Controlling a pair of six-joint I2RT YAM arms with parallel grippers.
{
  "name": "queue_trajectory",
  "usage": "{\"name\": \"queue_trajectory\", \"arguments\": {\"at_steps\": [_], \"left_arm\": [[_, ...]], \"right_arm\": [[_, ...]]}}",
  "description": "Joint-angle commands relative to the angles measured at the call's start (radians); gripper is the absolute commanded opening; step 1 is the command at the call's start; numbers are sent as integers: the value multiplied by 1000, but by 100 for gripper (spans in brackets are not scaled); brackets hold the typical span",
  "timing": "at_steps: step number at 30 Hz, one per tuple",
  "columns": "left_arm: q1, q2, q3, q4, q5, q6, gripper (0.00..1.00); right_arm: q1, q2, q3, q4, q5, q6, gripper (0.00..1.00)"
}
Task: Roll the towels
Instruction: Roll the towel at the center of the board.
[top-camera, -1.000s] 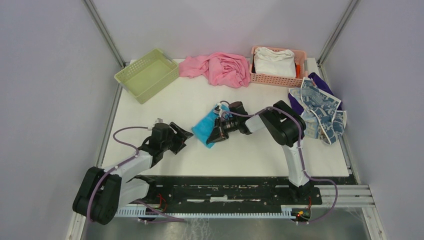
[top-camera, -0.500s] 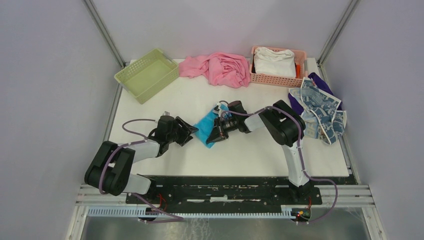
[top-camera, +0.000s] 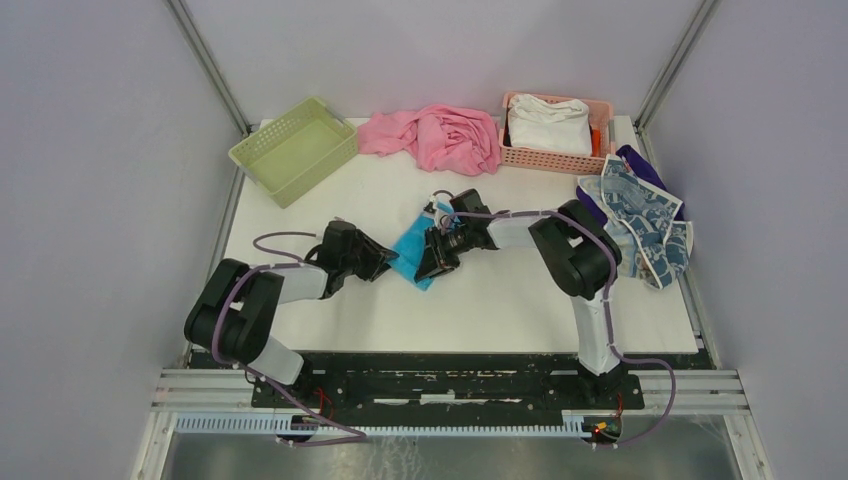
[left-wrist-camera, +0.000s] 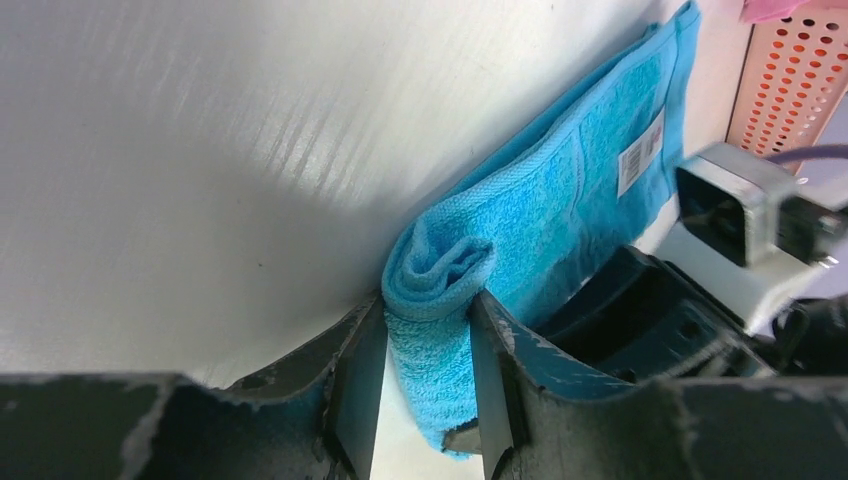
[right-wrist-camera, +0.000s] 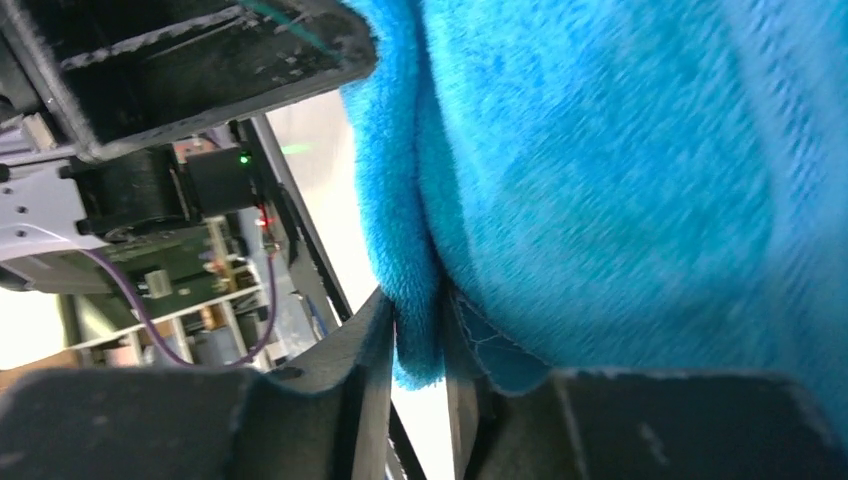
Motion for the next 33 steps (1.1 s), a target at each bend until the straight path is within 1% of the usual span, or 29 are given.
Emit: {"name": "queue_trajectory", "arguments": {"at_steps": [1, 4, 5, 6, 8, 11, 15, 18, 24, 33], "left_arm": [[3, 60, -11, -232, -112, 6, 43], [3, 72, 1, -254, -117, 12, 42], [3, 74, 8, -263, -118, 13, 42], [3, 76, 16, -270, -119, 16, 42], [3, 79, 23, -282, -121, 19, 42], [3, 78, 30, -299, -127, 22, 42], [3, 76, 32, -315, -134, 23, 42], [3, 79, 34, -319, -132, 23, 42], [3, 82, 48, -328, -132, 27, 42], [3, 85, 55, -343, -136, 35, 42]], "right_arm": [[20, -149, 65, -246, 195, -220, 34], [55, -258, 54, -311, 366, -309, 39], [75, -293, 48, -328, 437, -347, 41], [101, -326, 40, -346, 542, -385, 43], [161, -374, 29, -351, 684, -455, 45], [257, -400, 24, -336, 803, -553, 46], [334, -342, 60, -329, 889, -615, 46], [355, -301, 88, -324, 935, -641, 46], [373, -251, 117, -337, 1008, -668, 46], [383, -222, 137, -354, 1049, -690, 46]]}}
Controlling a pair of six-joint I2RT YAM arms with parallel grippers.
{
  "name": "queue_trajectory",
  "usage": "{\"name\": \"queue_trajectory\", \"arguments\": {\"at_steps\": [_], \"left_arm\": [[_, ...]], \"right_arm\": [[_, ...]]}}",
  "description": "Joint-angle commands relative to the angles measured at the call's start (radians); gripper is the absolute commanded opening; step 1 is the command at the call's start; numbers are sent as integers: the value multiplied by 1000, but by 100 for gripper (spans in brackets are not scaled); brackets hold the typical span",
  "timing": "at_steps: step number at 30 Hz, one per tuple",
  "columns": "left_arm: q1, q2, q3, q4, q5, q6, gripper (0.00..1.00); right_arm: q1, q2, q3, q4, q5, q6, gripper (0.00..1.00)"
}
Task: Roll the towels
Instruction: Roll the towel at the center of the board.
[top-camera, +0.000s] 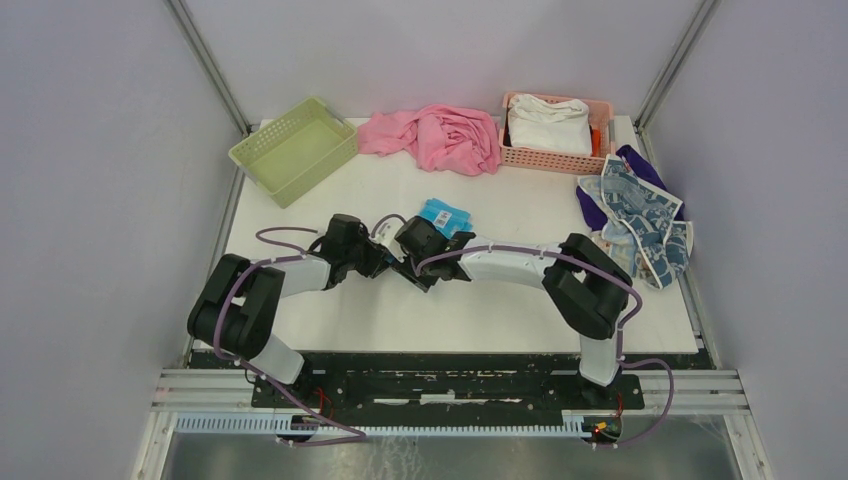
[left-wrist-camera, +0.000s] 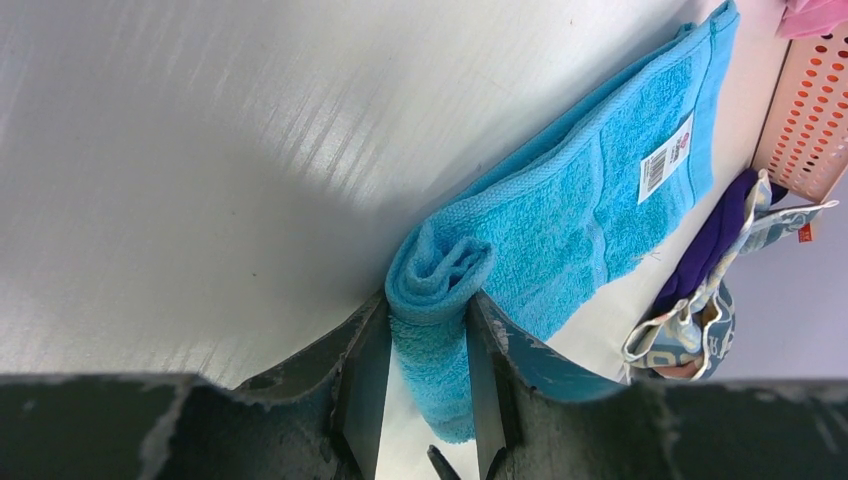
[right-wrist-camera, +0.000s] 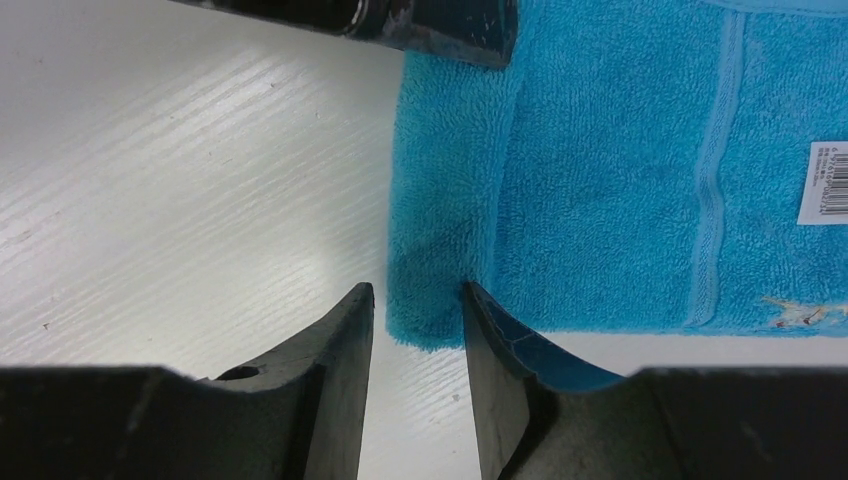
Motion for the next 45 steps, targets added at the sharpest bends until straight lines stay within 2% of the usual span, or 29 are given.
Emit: {"name": "queue_trajectory", "arguments": {"at_steps": [1, 8, 21, 25, 28, 31, 34, 38, 41, 45], "left_arm": [[4, 57, -32, -200, -116, 43, 42], [3, 57, -24, -215, -117, 45, 42], [5, 74, -20, -234, -131, 52, 42], [5, 86, -14, -235, -139, 61, 41], [6, 90, -8, -245, -150, 68, 41], [8, 87, -8, -254, -156, 72, 41], [15, 64, -15, -270, -161, 75, 41], [17, -5, -19, -324, -180, 92, 43], [16, -93, -20, -385, -199, 109, 46], [16, -224, -25, -469, -216, 126, 58]], "right_arm": [[9, 23, 63, -10, 47, -27, 46], [18, 91, 89, -59, 54, -33, 47], [26, 227, 115, -240, 227, 16, 50], [26, 322, 168, -317, 238, 25, 44], [26, 377, 206, -370, 211, 30, 32], [26, 358, 187, -366, 137, 32, 14], [26, 302, 176, -367, -26, 30, 1], [25, 229, 201, -384, -296, 32, 1], [11, 190, 229, -378, -439, 53, 1], [-47, 155, 230, -321, -656, 109, 1]]}}
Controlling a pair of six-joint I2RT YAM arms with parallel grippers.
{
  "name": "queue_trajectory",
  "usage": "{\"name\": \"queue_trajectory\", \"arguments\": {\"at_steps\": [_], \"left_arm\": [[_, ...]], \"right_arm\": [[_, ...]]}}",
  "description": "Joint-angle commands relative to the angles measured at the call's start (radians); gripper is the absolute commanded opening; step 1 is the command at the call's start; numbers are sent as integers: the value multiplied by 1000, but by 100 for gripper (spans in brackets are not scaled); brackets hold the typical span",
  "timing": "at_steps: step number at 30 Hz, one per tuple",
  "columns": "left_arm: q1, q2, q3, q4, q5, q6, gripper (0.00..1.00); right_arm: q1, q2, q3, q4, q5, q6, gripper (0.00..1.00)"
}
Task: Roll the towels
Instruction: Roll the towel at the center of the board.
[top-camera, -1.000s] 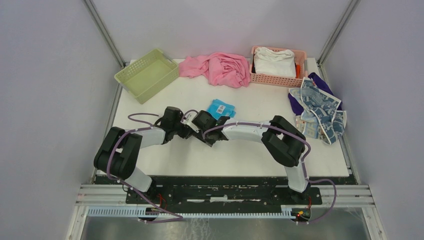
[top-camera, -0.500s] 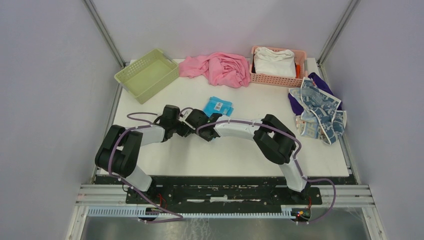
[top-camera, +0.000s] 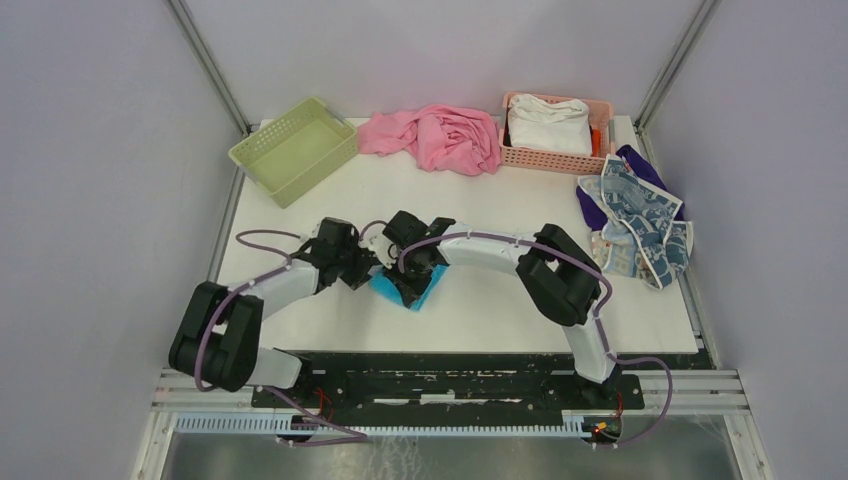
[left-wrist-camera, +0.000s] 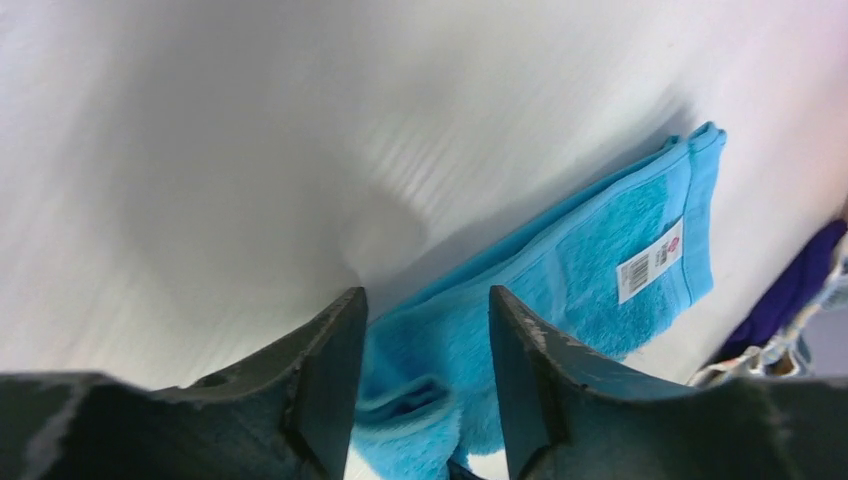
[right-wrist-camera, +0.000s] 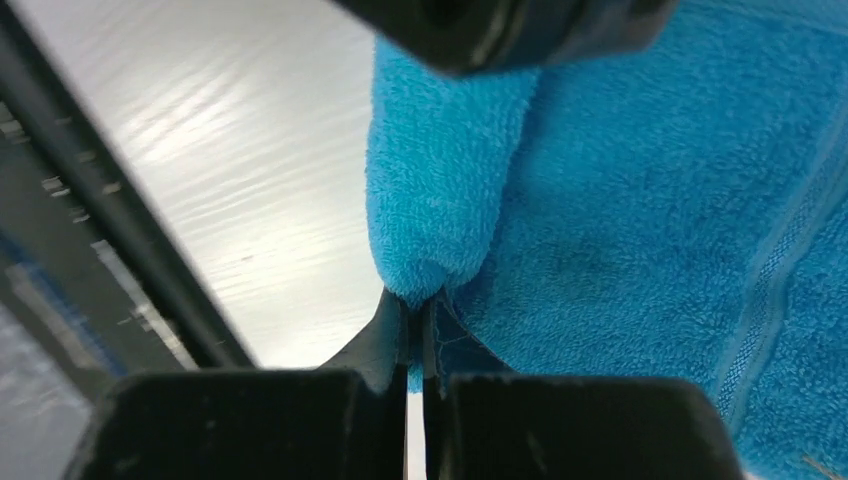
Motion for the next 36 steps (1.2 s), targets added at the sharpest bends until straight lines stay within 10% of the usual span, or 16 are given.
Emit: {"name": "queue_trajectory", "arguments": {"at_steps": [1, 15, 36], "left_arm": [[1, -129, -35, -235, -109, 95, 60], [1, -467, -86, -350, -3, 135, 76], [-42, -235, -68, -44, 67, 18, 76]], "right_arm": [[-60, -24, -28, -14, -409, 100, 0], [-260, 91, -224, 494, -909, 517, 1], [-298, 233, -255, 504, -857, 561, 1]]}}
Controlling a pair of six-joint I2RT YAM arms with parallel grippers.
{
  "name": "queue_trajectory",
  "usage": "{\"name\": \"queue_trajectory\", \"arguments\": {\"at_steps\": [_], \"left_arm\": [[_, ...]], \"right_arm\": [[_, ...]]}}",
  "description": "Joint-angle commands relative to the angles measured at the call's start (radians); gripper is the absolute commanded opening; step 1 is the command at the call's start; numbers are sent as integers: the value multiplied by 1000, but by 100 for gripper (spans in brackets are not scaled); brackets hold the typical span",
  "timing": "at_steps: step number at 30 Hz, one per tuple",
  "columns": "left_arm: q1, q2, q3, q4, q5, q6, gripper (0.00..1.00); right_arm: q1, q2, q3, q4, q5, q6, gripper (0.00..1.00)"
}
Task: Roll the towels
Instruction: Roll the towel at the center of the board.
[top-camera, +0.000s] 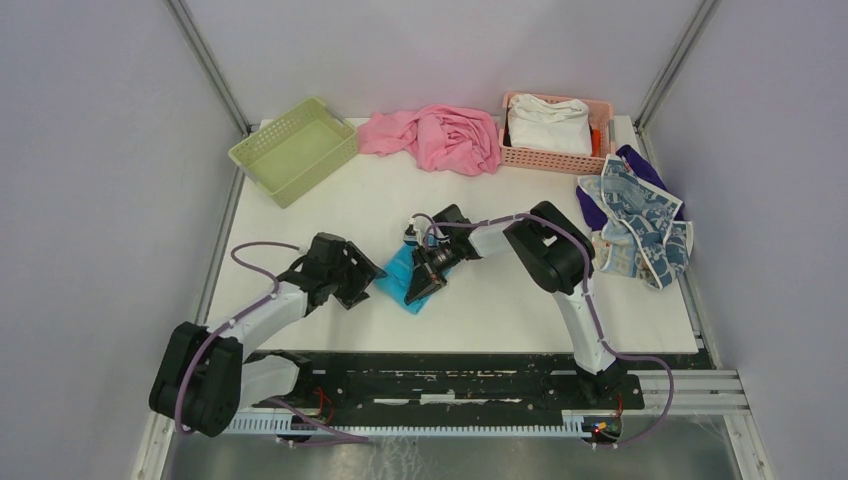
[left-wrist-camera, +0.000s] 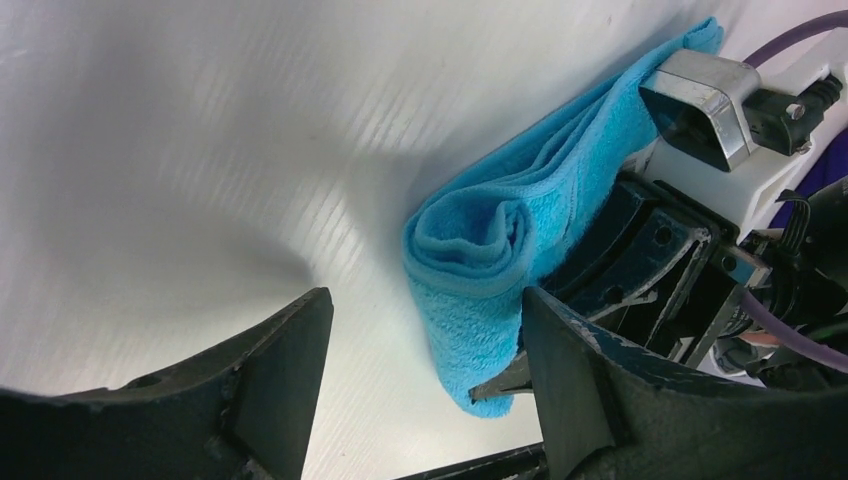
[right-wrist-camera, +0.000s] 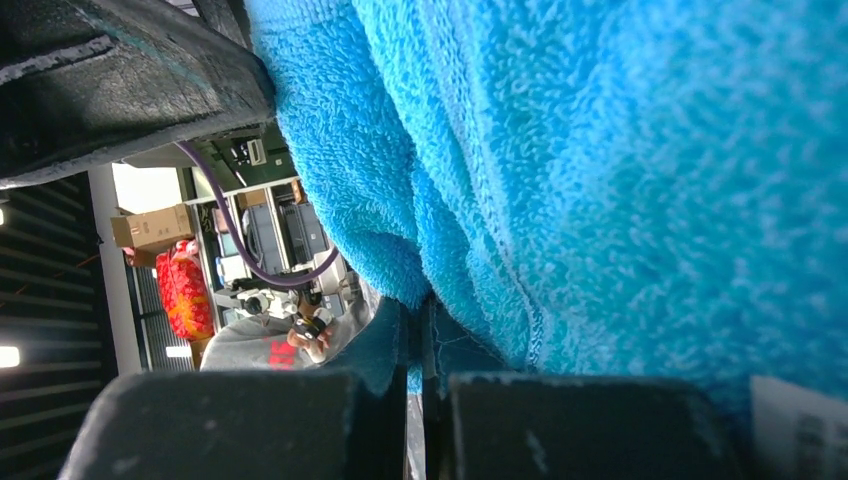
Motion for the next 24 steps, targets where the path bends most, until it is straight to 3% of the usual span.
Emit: {"name": "queue_trajectory", "arguments": {"at_steps": [1, 4, 7, 11, 15, 17, 19, 24], "left_arm": [[-29, 77, 82, 88, -11, -24, 75], [-49, 140, 107, 69, -23, -14, 72], [-59, 178, 120, 17, -54, 5, 62], [-62, 195, 153, -72, -103, 40, 44], [-60, 208, 197, -135, -149, 77, 18], [-59, 229, 220, -159, -164, 93, 11], [-59, 246, 234, -162, -165, 105, 13], [-55, 263, 233, -136, -147, 108, 41]], "right_arm": [[-11, 46, -5, -57, 70, -48, 1], [-10, 41, -5, -58, 72, -47, 1], [-11, 34, -10, -60, 75, -51, 1], [-14, 13, -24, -58, 83, -52, 1], [-16, -2, -36, -46, 83, -43, 1], [-18, -3, -44, -42, 83, -39, 1], [-19, -1, -54, -37, 87, -37, 1], [-25, 17, -72, -35, 106, -32, 0]]}}
